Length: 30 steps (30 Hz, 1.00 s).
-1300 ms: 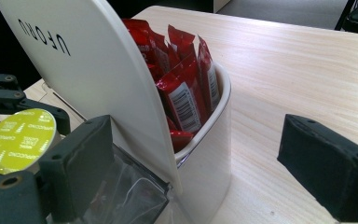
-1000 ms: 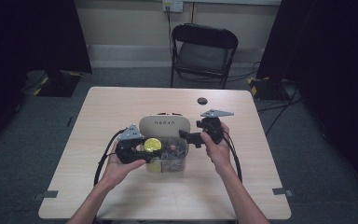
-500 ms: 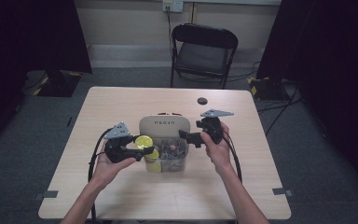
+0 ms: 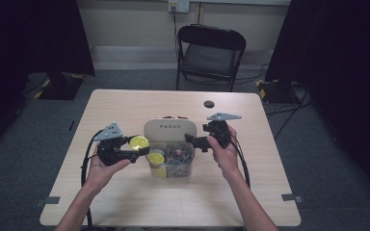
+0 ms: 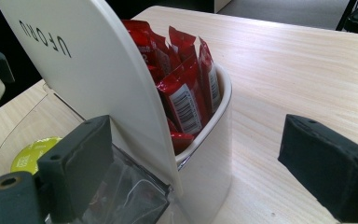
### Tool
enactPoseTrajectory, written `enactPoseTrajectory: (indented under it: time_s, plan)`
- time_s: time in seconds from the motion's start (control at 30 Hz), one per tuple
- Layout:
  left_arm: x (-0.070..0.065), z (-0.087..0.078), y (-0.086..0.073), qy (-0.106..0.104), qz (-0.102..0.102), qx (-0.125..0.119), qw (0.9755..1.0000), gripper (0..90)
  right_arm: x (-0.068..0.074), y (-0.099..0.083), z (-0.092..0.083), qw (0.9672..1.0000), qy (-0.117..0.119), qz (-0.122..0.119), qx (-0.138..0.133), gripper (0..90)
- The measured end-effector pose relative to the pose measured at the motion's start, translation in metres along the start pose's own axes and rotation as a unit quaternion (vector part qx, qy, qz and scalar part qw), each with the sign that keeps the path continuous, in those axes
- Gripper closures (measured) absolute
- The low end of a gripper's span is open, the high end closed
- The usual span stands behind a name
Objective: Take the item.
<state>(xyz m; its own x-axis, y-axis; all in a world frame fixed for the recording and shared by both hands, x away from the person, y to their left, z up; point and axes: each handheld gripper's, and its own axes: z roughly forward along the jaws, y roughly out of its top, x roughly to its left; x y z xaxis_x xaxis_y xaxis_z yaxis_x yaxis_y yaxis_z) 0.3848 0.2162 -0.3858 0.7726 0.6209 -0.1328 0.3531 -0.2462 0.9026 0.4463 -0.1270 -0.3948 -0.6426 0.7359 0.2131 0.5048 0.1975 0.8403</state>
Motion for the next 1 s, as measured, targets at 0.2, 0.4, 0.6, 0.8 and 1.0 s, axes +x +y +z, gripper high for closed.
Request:
enactPoseTrajectory:
  time_s: [0.2,0.4,0.6,0.8,1.0]
  plan:
    - [0.008,-0.009,-0.002,0.009,-0.007,-0.001,0.9999,39.4,0.000,0.000,0.000,1.0000,0.000,0.001,0.000,9.5]
    - [0.016,-0.014,-0.007,0.019,-0.017,0.001,0.9997,39.5,0.000,0.000,0.000,1.0000,-0.001,0.001,0.000,9.5]
    - [0.029,-0.020,-0.013,0.033,-0.027,0.005,0.9991,39.5,0.000,-0.001,0.000,1.0000,-0.001,0.001,0.000,9.5]
    - [0.042,-0.023,-0.020,0.053,-0.037,0.016,0.9978,39.5,0.000,-0.001,0.001,1.0000,0.000,0.001,0.003,9.0]
    - [0.056,-0.026,-0.028,0.067,-0.048,0.025,0.9963,39.5,-0.001,-0.001,0.001,1.0000,0.001,0.001,0.003,8.8]
